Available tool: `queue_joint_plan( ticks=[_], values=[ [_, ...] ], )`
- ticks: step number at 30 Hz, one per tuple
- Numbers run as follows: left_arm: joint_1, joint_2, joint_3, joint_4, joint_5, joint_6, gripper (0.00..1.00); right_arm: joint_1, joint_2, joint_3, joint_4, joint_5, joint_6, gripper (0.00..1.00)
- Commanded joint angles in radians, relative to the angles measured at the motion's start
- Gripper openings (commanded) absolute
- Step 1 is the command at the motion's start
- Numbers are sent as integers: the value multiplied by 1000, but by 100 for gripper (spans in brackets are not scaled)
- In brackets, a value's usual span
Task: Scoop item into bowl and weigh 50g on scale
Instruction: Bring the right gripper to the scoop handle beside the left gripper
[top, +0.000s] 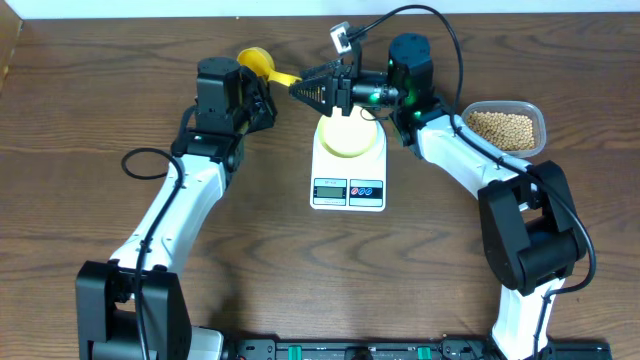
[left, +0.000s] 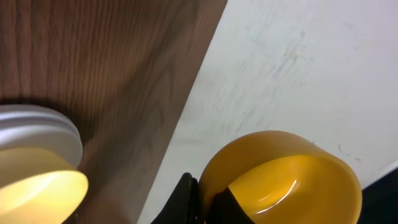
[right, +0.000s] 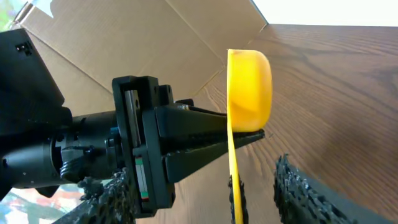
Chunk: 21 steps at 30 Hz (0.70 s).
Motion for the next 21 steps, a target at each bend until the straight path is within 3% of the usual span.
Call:
queue_joint_plan(
  ticks=[1, 21],
  values=[
    [-3, -14, 23, 5, -3, -59, 8, 6, 7, 15, 14, 2, -5, 64],
    [-3, -14, 23, 40, -3, -101, 8, 20, 7, 15, 28, 64, -43, 51]
  ],
)
